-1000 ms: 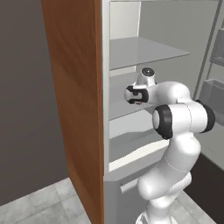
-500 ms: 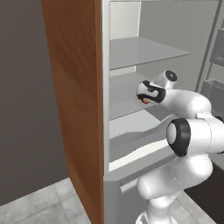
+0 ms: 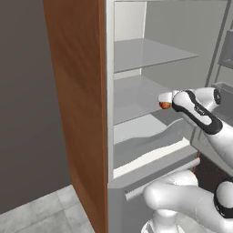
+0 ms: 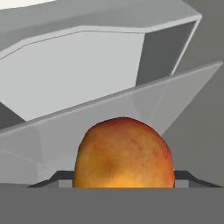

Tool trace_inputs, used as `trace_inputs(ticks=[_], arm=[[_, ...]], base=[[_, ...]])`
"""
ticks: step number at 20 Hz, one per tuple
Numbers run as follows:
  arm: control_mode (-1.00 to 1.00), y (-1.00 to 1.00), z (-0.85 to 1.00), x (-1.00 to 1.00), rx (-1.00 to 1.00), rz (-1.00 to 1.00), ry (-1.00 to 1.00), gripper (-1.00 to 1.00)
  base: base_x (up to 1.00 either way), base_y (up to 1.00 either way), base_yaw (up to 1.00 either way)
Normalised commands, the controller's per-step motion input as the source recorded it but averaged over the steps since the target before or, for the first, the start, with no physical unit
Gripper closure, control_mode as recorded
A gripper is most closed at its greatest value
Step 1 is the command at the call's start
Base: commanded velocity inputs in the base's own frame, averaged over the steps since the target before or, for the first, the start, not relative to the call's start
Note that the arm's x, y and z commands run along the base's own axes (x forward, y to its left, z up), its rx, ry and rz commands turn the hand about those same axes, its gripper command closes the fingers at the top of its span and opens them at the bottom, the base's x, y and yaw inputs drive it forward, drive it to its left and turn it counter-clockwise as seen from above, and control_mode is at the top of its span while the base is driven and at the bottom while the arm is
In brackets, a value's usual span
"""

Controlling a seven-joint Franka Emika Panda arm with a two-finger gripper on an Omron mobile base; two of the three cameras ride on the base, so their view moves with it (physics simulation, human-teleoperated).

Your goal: Retrieve the pear and peach from the fridge and place them into the bowl on the dining table.

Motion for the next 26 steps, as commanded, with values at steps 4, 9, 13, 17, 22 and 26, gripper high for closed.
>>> trace_inputs(ticks=[4, 9, 13, 17, 22, 26], arm=[[-1.00, -0.30, 0.81, -1.00, -0.07, 0.14, 0.00, 1.00], [-1.00, 0.07, 0.23, -1.00, -0.32, 0.12, 0.00, 1.00], [-1.00, 0.30, 0.00, -1.00, -0.44, 0.11, -0.01, 1.00], [-1.00, 0.46, -0.07, -1.00, -0.47, 0.08, -0.03, 1.00], [-1.00, 0.52, 0.00, -0.91, -0.37, 0.11, 0.00, 1.00], [-1.00, 0.16, 0.00, -0.13, -0.19, 0.18, 0.15, 1.00]], base=[[0.00, 0.00, 0.00], [0.00, 0.00, 0.00], [0.00, 0.00, 0.00], [0.00, 0.00, 0.00], [0.00, 0.00, 0.00], [0.00, 0.00, 0.00]])
